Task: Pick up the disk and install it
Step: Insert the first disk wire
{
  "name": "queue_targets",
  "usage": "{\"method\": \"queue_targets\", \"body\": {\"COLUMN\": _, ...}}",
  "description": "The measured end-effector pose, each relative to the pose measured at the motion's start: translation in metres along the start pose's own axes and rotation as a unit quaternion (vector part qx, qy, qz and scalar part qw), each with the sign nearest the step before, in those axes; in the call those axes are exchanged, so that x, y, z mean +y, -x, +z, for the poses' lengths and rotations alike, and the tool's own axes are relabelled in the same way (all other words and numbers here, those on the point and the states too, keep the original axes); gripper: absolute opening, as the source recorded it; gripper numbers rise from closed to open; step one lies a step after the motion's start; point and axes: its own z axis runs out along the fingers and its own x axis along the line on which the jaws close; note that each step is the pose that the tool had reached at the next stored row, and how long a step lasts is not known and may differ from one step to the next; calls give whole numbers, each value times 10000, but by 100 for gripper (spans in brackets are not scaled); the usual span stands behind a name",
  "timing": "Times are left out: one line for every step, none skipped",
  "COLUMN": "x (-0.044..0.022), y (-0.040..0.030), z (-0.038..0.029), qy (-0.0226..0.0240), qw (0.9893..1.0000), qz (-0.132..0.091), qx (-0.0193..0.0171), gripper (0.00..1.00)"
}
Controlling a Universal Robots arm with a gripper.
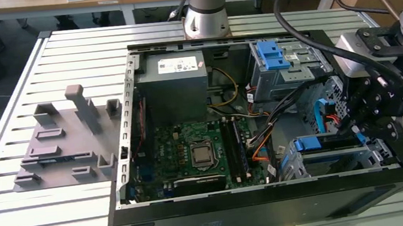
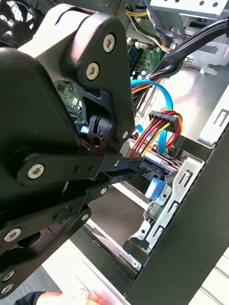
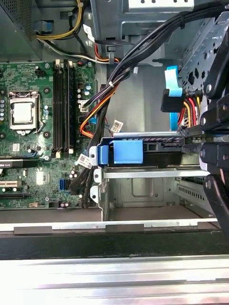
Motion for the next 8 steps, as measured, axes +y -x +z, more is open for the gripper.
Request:
{"method": "queue_targets", "body": {"x": 0, "y": 0, "z": 1, "qy": 0, "qw": 10000, "qz": 0, "qx": -1, "gripper": 16}}
{"method": "queue_targets", "body": {"x": 0, "y": 0, "z": 1, "qy": 0, "qw": 10000, "qz": 0, "qx": -1, "gripper": 16}}
{"method": "queue_targets", "body": {"x": 0, "y": 0, "z": 3, "qy": 0, "qw": 10000, "qz": 0, "qx": -1, "gripper": 16}}
{"method": "queue_targets", "body": {"x": 0, "y": 0, "z": 5, "qy": 0, "qw": 10000, "qz": 0, "qx": -1, "gripper": 16}}
{"method": "queue_targets", "body": {"x": 0, "y": 0, "z": 6, "qy": 0, "qw": 10000, "qz": 0, "qx": -1, "gripper": 16}}
{"method": "queue_targets", "body": {"x": 0, "y": 0, "z": 8, "qy": 0, "qw": 10000, "qz": 0, "qx": -1, "gripper": 16}}
{"method": "queue_targets", "body": {"x": 0, "y": 0, "z": 11, "qy": 0, "qw": 10000, "qz": 0, "qx": -2, "gripper": 16}}
{"method": "queue_targets", "body": {"x": 0, "y": 0, "z": 14, "qy": 0, "qw": 10000, "qz": 0, "qx": -2, "gripper": 16}}
